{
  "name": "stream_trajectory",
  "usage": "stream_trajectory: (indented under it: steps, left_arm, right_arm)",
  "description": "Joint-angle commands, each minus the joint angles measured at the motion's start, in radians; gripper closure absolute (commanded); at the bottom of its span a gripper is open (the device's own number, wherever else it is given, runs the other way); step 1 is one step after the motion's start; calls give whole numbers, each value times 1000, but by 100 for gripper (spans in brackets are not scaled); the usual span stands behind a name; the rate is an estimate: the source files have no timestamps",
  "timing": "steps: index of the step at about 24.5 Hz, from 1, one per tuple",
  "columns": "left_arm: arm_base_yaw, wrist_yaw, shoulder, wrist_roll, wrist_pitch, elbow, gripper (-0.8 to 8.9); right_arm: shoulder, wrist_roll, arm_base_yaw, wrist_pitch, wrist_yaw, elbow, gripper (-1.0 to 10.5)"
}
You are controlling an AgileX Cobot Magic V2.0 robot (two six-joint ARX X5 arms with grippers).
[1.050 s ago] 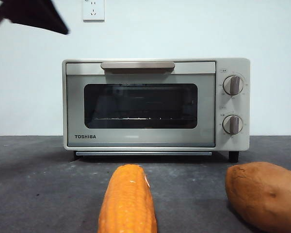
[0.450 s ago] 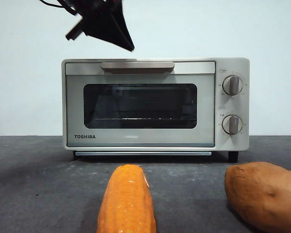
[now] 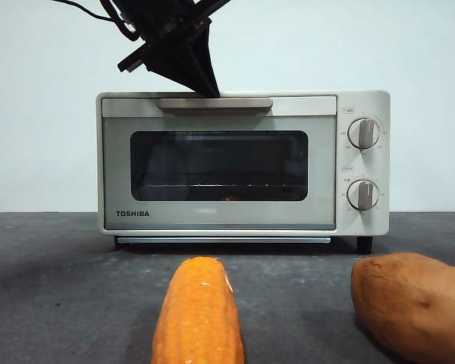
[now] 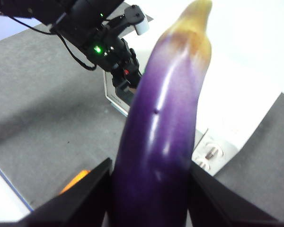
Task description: Take the eggplant from the table,put the eggplant in the oven
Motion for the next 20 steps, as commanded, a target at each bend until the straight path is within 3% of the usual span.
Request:
stream_trajectory:
  steps: [1,12,20]
  left_arm:
    - [-20,-10,43,33,-92,1,807]
    - [-98,-10,36,81,-360,50,807]
    - [-167,-47,-84,100,-454,63,807]
  right_arm:
    - [-5,22,11,-75,6,-27,768]
    - [-47,35,11,-75,36,-238,768]
    - [-45,37,11,-74,141,-358,768]
